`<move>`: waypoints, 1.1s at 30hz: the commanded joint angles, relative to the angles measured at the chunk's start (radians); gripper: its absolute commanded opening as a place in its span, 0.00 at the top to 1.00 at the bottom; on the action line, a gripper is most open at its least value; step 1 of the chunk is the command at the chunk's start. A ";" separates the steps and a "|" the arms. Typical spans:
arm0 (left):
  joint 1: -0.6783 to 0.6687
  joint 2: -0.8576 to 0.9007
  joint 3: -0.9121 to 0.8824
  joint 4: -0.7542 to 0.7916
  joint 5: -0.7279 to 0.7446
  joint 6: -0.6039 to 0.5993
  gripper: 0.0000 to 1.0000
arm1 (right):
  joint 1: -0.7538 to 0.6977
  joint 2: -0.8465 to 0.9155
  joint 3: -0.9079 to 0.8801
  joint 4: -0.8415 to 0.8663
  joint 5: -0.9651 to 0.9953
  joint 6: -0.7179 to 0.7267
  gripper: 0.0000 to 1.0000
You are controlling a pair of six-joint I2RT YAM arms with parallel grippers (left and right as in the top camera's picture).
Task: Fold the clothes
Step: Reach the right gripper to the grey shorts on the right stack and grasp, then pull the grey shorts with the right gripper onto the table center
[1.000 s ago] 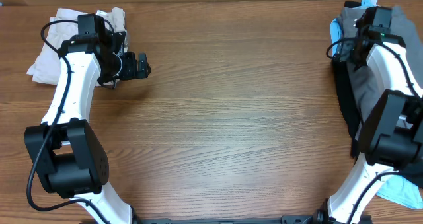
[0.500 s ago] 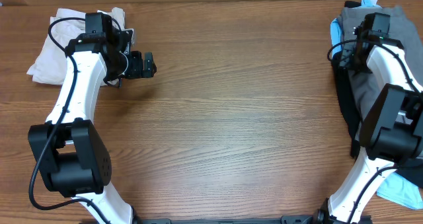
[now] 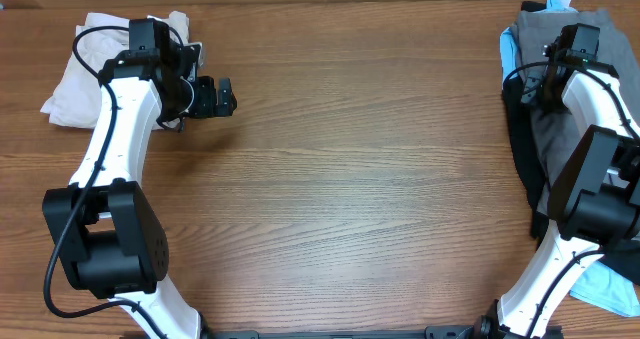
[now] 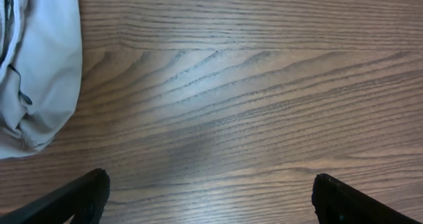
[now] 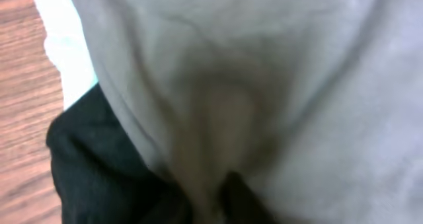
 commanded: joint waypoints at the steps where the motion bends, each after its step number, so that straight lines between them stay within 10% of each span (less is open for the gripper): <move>1: -0.003 0.000 0.020 0.006 0.013 -0.006 0.00 | -0.005 0.015 0.026 -0.005 0.010 0.011 0.96; 18: 0.000 -0.001 0.405 -0.196 -0.048 -0.006 0.00 | 0.127 -0.129 0.500 -0.579 -0.171 0.037 0.96; 33: 0.154 -0.001 0.621 -0.446 -0.155 0.060 0.00 | 0.689 -0.126 0.525 -0.761 -0.321 0.039 0.96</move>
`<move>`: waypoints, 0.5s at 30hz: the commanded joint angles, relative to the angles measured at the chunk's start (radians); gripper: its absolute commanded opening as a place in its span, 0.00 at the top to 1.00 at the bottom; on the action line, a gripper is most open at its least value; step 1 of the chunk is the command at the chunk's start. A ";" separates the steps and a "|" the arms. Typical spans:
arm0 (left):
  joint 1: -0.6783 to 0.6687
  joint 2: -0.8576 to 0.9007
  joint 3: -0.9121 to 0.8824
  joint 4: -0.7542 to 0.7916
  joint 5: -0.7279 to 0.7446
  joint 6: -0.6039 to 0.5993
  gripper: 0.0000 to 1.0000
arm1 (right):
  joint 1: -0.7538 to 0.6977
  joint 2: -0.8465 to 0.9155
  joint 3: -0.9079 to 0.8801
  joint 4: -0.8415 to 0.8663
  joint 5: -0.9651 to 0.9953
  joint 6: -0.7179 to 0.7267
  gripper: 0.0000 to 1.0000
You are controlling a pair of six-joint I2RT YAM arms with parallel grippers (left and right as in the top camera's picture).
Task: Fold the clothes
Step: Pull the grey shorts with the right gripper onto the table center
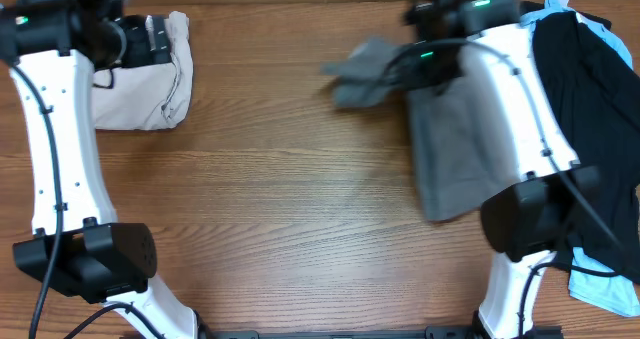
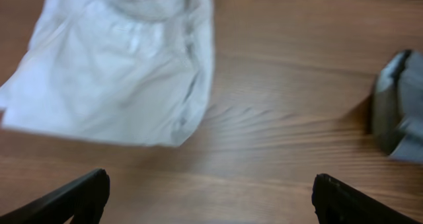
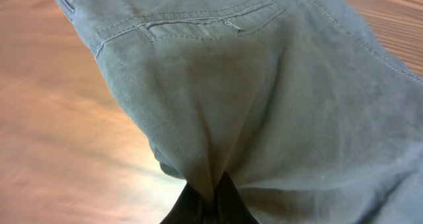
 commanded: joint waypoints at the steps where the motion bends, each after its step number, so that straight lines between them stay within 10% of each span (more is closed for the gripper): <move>1: 0.030 -0.001 0.021 -0.040 -0.022 0.071 0.00 | 0.118 -0.023 0.013 0.013 -0.069 0.009 0.96; 8: 0.042 -0.001 0.021 -0.094 -0.047 0.124 0.00 | 0.303 -0.018 -0.019 0.119 -0.078 0.031 0.91; 10: 0.042 -0.001 0.021 -0.104 -0.044 0.142 0.00 | 0.328 -0.014 -0.029 0.141 -0.065 0.033 0.58; 15: 0.042 -0.001 0.023 -0.145 -0.008 0.176 0.03 | 0.272 -0.014 -0.016 0.140 -0.001 0.105 0.27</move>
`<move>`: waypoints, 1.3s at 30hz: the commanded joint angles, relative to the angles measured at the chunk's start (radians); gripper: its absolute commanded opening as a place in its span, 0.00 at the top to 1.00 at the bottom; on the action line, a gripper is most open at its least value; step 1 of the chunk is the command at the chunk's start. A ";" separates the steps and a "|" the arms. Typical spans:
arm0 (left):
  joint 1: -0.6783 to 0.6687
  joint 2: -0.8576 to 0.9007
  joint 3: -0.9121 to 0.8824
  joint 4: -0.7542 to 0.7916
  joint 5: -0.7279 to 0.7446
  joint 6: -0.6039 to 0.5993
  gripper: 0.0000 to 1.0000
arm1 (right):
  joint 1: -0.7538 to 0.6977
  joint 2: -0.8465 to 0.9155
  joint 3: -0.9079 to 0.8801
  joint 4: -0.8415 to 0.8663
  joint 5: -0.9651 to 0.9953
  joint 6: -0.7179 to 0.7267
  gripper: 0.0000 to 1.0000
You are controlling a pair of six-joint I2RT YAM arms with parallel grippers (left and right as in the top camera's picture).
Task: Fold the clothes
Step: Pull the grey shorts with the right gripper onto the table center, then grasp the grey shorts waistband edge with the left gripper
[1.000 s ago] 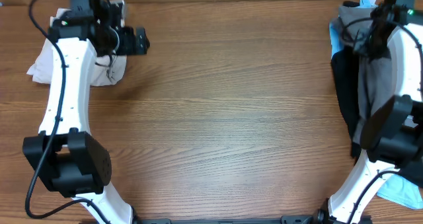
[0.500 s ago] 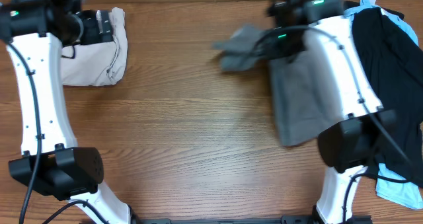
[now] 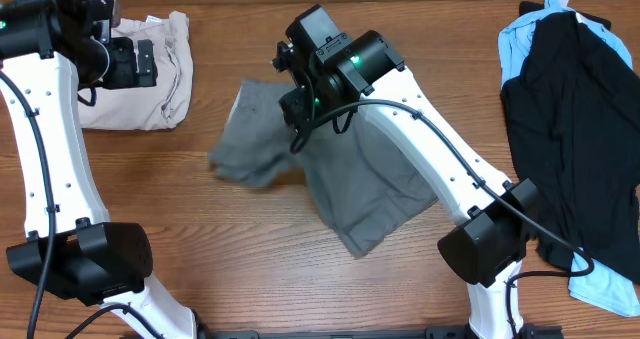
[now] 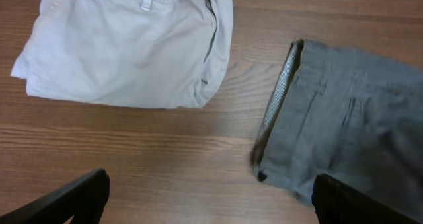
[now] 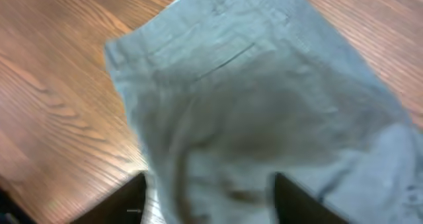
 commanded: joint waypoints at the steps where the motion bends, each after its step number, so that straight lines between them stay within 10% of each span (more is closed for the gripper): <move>1: 0.002 -0.003 0.023 -0.038 0.032 0.050 0.05 | -0.093 -0.014 0.014 -0.009 0.046 0.076 0.24; 11: -0.017 -0.083 0.023 -0.179 0.129 0.036 0.07 | -0.461 -0.031 0.034 -0.107 -0.278 0.106 0.25; 25: -0.222 -0.285 -0.095 -0.270 0.051 -0.358 0.07 | -0.607 -0.242 0.034 -0.274 -0.205 0.053 0.14; 39: -0.341 -0.271 -0.647 0.186 -0.056 -0.619 0.00 | -0.607 -0.241 -0.053 -0.183 -0.177 0.054 0.00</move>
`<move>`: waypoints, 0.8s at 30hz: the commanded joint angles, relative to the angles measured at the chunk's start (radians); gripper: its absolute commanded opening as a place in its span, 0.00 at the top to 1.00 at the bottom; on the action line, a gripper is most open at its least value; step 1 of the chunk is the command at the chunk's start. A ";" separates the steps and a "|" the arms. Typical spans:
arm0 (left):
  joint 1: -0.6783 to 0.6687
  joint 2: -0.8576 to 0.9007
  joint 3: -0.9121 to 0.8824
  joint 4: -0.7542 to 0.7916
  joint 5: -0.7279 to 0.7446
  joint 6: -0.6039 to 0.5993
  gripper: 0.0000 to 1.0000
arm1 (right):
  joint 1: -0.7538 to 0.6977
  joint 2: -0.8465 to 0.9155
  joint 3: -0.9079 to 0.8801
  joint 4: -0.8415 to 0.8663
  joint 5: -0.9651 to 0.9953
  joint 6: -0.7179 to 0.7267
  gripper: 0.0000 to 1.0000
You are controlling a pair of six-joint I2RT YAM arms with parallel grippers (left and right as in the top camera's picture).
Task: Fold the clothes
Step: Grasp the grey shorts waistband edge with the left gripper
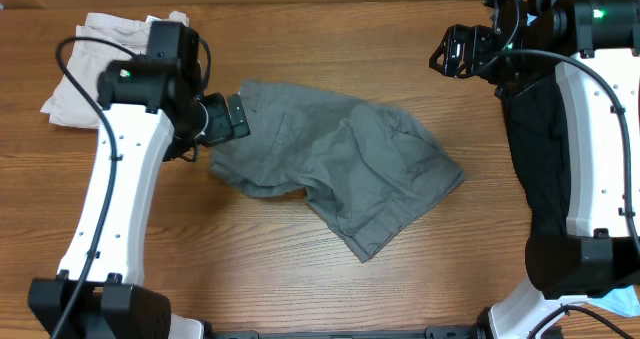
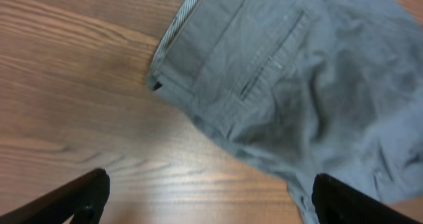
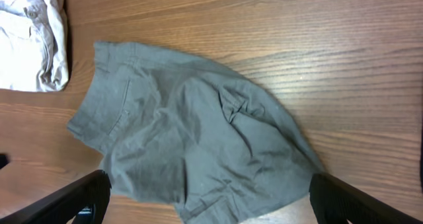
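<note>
Grey shorts [image 1: 340,169] lie crumpled on the middle of the table, waistband to the left. My left gripper [image 1: 232,117] hovers open at that waistband's left end. In the left wrist view the grey shorts [image 2: 284,72] fill the upper right, and the left gripper [image 2: 210,197] holds nothing. My right gripper [image 1: 455,54] is open, raised at the back right and apart from the shorts. From the right wrist view the grey shorts [image 3: 192,138] show whole, far below the empty right gripper [image 3: 208,197].
Folded beige shorts [image 1: 95,64] rest at the back left, also seen as the beige shorts [image 3: 36,39] in the right wrist view. A black garment [image 1: 555,149] lies over a light blue one [image 1: 625,299] along the right edge. Bare wood lies in front of the shorts.
The grey shorts were bunched under my right gripper at mid-left; now they lie on the table. The right gripper has moved to the back right. The left gripper moved from the beige shorts to the grey waistband.
My right gripper was shut on the grey shorts on the pile at the right, the left open near the beige shorts. Then the grey shorts hung from the right gripper over the table's middle, then over mid-left. Now they lie released, both grippers open.
</note>
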 commanded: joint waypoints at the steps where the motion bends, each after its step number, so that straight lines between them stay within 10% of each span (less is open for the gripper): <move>1: 0.000 0.015 -0.089 0.077 -0.009 -0.060 0.00 | 0.004 0.002 -0.033 0.022 0.011 -0.004 0.00; 24: -0.002 0.221 -0.287 0.367 -0.130 0.307 0.10 | 0.004 0.003 -0.163 0.095 0.011 -0.004 0.04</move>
